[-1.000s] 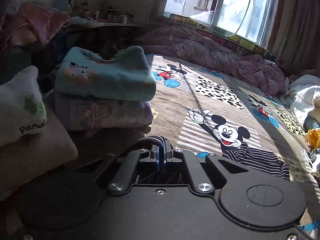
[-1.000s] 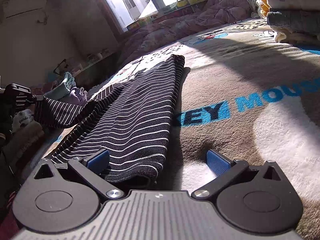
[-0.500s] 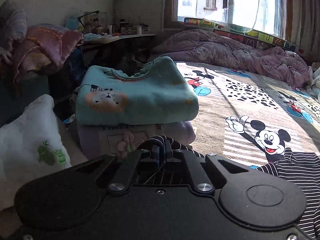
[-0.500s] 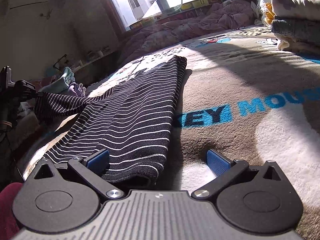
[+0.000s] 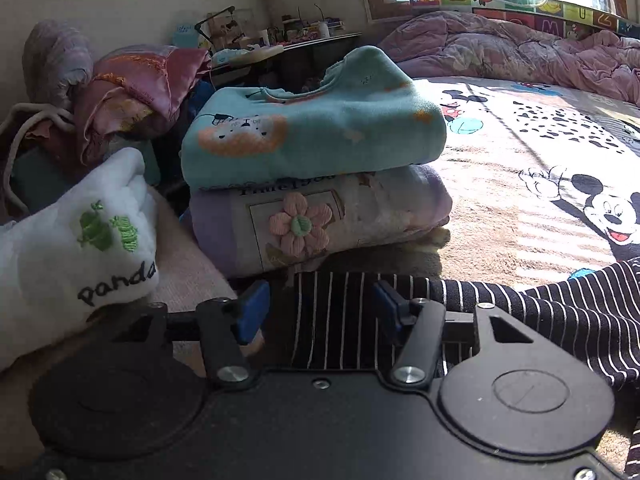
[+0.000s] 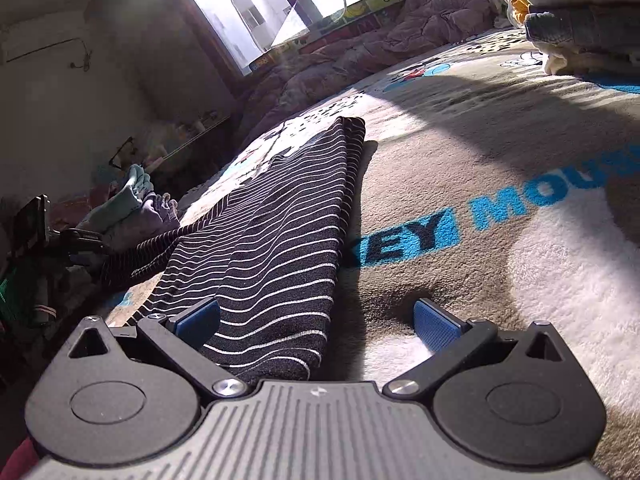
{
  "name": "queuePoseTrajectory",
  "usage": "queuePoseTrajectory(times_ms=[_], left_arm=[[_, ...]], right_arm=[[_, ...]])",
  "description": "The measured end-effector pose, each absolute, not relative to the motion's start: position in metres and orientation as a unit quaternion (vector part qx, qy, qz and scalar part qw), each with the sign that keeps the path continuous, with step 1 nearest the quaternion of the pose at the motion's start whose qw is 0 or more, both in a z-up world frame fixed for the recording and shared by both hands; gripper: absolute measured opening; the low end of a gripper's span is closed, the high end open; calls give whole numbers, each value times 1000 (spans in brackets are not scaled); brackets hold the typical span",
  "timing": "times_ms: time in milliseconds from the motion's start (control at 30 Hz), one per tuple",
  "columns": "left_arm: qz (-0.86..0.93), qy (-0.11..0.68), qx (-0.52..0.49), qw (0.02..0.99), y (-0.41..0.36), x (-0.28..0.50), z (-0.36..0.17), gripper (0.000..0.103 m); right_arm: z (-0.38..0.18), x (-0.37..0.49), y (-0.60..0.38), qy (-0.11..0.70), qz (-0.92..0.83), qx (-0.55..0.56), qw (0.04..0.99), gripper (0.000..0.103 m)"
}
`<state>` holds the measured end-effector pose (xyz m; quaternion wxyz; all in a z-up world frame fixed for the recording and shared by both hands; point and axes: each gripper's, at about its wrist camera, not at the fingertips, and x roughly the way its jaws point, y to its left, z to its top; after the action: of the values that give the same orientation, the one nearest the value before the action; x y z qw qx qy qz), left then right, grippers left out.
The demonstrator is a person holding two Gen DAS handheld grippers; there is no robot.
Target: Fold clothes
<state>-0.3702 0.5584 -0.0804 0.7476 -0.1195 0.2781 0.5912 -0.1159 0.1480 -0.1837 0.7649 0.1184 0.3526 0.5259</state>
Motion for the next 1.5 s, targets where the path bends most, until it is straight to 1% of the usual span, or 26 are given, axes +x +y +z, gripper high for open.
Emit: queuePoseTrajectory(times_ms=[67, 100, 167, 300, 467, 533, 633, 667, 733, 800, 833, 867, 900, 933, 967, 1033, 1067, 1100, 1200, 1267, 1300, 1333, 1367, 1433, 1467, 1500], left_arm=[[538, 266, -180, 779, 529, -377, -81, 60], [509, 258, -212, 793, 514, -380, -82, 61], [447, 245, -288, 811, 485, -385, -89, 62], [384, 237, -370, 812, 438, -386, -108, 63], [341, 246, -451, 788, 400, -378, -137, 63], [348, 248, -443, 788, 388, -376, -140, 63], [352, 252, -427, 794, 382, -373, -138, 63], [353, 252, -425, 794, 382, -374, -139, 63], [355, 249, -419, 798, 378, -375, -142, 63], [360, 248, -412, 800, 375, -375, -143, 63], [362, 249, -406, 801, 373, -374, -143, 63], [365, 251, -400, 803, 371, -373, -143, 64], [366, 252, -395, 804, 369, -372, -143, 64], [366, 252, -391, 806, 367, -371, -143, 66], [366, 252, -386, 808, 365, -371, -144, 67], [366, 244, -385, 811, 363, -373, -146, 68], [365, 238, -387, 813, 363, -374, -148, 69], [363, 232, -392, 813, 363, -376, -149, 69], [358, 221, -405, 812, 364, -381, -150, 69], [357, 218, -408, 811, 364, -382, -150, 70], [357, 219, -407, 812, 364, -382, -150, 70], [358, 219, -406, 812, 364, -381, -150, 70], [359, 219, -404, 812, 363, -381, -150, 70], [360, 220, -402, 813, 362, -379, -150, 70], [361, 220, -400, 813, 362, -379, -150, 71], [362, 221, -398, 814, 361, -378, -150, 72]], right_arm=[[-183, -111, 146, 369, 517, 134, 761, 97], [-182, -109, 146, 377, 511, 140, 759, 94], [-179, -97, 147, 394, 502, 156, 754, 91], [-175, -73, 153, 425, 488, 186, 740, 91], [-171, -63, 167, 449, 491, 156, 731, 92], [-169, -59, 173, 458, 492, 144, 727, 91], [-166, -53, 181, 471, 493, 127, 720, 86], [-166, -57, 178, 474, 491, 126, 720, 82], [-168, -76, 161, 475, 484, 134, 723, 80], [-169, -96, 144, 475, 477, 142, 725, 70], [-170, -106, 135, 476, 474, 146, 727, 68], [-169, -112, 130, 473, 472, 145, 730, 59], [-167, -116, 128, 467, 471, 139, 735, 33], [-165, -118, 127, 461, 470, 134, 741, 19], [-163, -117, 127, 455, 467, 132, 746, 13], [-159, -111, 121, 447, 461, 138, 754, 11], [-157, -108, 118, 443, 458, 142, 758, 4], [-154, -105, 115, 439, 454, 147, 761, 3], [-151, -87, 109, 448, 448, 163, 757, 4], [-155, -79, 110, 478, 452, 167, 735, 13], [-157, -79, 110, 489, 452, 172, 726, 46], [-159, -81, 109, 498, 451, 174, 720, 69], [-161, -84, 110, 503, 454, 174, 715, 87], [-165, -89, 115, 508, 467, 171, 704, 65], [-167, -92, 118, 510, 473, 169, 698, 45], [-170, -95, 120, 512, 479, 168, 693, 28]])
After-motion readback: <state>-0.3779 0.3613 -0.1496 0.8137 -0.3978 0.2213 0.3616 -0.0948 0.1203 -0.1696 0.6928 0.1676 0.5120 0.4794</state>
